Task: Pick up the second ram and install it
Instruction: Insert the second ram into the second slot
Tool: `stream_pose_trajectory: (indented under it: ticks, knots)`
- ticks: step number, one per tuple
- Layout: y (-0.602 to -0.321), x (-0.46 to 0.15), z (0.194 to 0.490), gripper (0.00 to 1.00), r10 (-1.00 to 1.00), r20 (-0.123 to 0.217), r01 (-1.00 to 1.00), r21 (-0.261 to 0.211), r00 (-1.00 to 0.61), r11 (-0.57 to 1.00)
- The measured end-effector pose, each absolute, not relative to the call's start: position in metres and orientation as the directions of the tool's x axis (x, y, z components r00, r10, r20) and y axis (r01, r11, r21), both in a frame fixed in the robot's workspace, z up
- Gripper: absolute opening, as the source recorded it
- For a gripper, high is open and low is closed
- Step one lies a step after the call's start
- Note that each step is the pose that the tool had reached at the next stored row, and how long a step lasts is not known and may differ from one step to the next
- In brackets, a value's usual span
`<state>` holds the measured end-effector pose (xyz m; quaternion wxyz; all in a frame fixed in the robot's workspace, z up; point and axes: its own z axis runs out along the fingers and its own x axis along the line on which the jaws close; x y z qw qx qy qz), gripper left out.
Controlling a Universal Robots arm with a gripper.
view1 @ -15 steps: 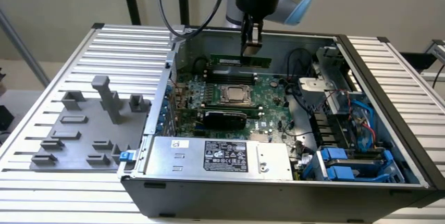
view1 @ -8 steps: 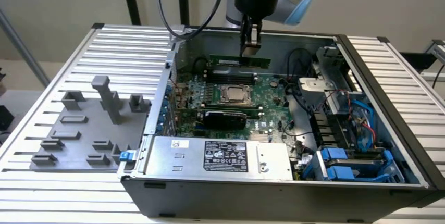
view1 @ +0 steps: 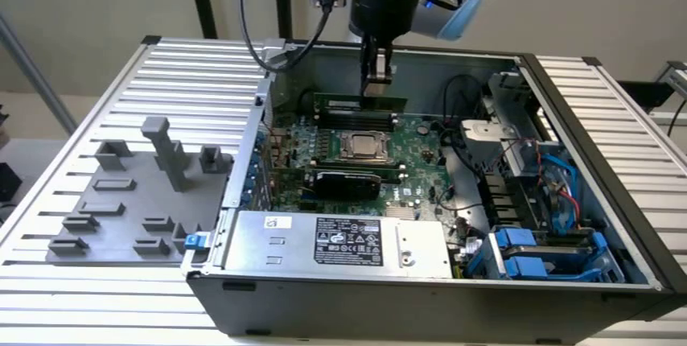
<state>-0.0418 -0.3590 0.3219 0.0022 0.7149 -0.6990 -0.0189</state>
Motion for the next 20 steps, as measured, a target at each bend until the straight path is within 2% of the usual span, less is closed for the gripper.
stream_pose_trajectory:
  ticks: [20]
  knots:
    - [-0.359, -0.043, 0.285, 0.14, -1.0, -0.024, -1.0, 0.03, -0.003, 0.003]
